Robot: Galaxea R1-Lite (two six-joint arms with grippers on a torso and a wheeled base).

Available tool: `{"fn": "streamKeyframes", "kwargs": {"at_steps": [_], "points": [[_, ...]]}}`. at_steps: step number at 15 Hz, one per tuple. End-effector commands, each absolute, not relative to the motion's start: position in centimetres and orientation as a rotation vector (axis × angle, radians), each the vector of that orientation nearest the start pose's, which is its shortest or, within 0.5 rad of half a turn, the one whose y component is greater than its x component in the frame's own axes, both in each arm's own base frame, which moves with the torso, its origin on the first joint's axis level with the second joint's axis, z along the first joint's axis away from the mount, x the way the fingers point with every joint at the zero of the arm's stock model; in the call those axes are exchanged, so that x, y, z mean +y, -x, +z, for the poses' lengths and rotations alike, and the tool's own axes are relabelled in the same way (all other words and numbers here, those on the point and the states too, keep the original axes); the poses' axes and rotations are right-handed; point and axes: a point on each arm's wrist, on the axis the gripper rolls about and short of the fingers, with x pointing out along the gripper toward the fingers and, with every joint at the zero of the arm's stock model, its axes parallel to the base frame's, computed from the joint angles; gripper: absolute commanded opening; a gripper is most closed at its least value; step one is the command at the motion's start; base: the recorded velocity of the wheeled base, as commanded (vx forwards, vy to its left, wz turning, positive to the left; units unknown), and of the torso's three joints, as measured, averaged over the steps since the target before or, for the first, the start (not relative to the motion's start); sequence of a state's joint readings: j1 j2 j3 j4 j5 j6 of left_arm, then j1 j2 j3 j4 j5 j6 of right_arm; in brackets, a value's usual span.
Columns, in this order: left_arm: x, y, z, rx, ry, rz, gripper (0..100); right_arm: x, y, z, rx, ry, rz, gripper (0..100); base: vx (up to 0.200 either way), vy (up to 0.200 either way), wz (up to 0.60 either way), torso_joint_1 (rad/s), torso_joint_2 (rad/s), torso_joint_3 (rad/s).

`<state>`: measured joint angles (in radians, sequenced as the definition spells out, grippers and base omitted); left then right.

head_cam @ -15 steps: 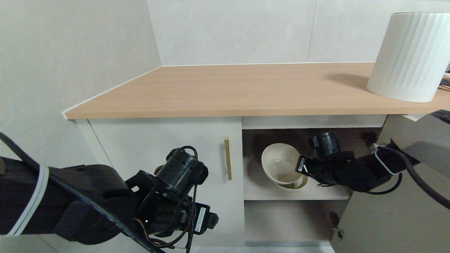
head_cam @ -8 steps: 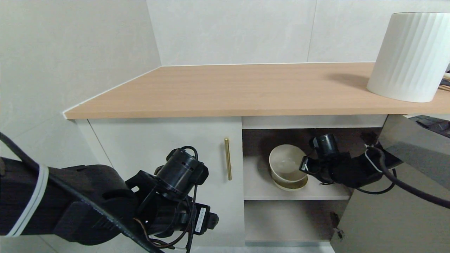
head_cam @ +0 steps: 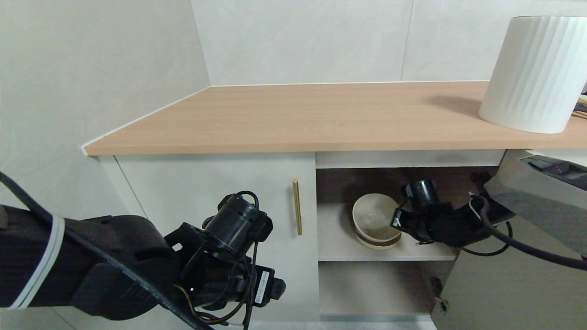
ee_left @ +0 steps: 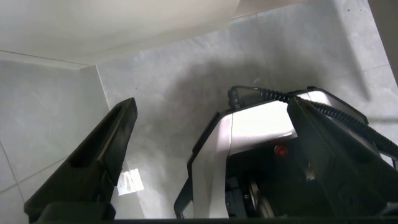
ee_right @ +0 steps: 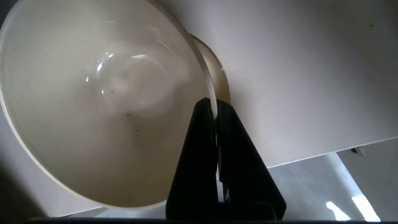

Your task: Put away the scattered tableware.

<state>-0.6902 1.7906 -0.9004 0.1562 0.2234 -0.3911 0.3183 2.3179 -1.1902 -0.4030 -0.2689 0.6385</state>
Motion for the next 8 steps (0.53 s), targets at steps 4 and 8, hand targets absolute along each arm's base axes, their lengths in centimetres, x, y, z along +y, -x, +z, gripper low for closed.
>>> {"fn": "streamKeyframes", "kwargs": {"at_steps": [4, 8], "points": [[-17.78, -22.32, 11.55, 1.004, -0.111, -0.228, 100, 12.58, -40.41, 2.46, 0.682, -0.398, -0.18, 0, 0.0, 0.0, 0.0, 0.0, 0.0, 0.0], [-17.78, -22.32, 11.55, 1.004, -0.111, -0.228, 100, 12.58, -40.42, 2.33, 0.685, -0.397, -0.181, 0, 0.0, 0.0, 0.0, 0.0, 0.0, 0.0]]}}
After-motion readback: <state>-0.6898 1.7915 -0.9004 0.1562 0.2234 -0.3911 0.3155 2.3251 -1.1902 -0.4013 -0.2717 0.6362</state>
